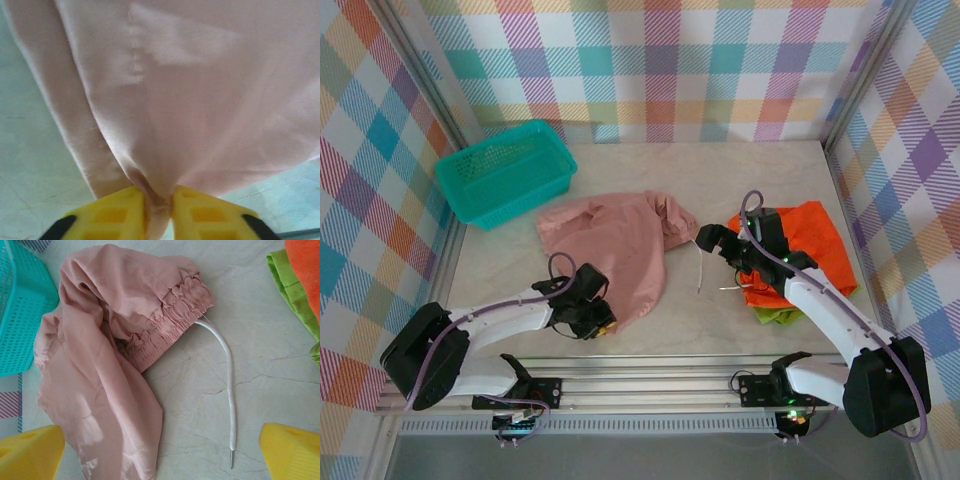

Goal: Fold and stack the shorts

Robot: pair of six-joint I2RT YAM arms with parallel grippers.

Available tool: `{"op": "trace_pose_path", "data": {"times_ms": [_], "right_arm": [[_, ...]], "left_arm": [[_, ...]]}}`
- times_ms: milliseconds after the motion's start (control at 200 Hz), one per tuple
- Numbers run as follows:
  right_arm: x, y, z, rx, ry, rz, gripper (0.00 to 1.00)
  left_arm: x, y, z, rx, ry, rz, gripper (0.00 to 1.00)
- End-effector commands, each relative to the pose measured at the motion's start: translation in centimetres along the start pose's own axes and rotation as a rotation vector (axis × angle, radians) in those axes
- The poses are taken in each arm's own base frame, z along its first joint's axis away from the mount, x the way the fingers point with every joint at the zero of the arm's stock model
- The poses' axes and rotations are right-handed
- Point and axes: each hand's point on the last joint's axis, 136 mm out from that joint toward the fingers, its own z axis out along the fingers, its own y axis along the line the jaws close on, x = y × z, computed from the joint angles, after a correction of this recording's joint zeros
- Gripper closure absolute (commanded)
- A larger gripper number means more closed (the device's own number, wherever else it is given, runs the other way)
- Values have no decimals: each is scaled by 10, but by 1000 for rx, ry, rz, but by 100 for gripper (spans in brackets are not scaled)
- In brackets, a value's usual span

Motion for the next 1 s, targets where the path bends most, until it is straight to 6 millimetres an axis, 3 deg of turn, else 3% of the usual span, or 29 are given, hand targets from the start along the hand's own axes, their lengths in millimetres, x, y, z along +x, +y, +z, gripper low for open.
{"op": "trace_pose_path", "data": {"times_ms": [0, 115, 345, 500, 695, 900, 995], "right_arm": [[4, -3, 2, 4, 8, 6, 1], [5, -5, 4, 12, 7, 36, 1], [3, 6, 20, -39, 38, 139, 0], [10, 11, 41, -3, 101, 152, 3], [36, 36, 75, -33, 161, 170, 14], [67, 62, 109, -42, 226, 185, 24], [75, 70, 124, -42, 242, 174, 29]], "left_arm": [[-3, -19, -5, 34, -25, 49, 97], [-17, -33, -32, 18, -121, 134, 100], [-70, -55, -163, 64, -465, 256, 100], [-106, -59, -223, 125, -581, 239, 100], [-150, -73, -263, 134, -683, 235, 100], [-199, -80, -278, 104, -767, 192, 100], [-224, -86, -298, 119, -860, 170, 100]]}}
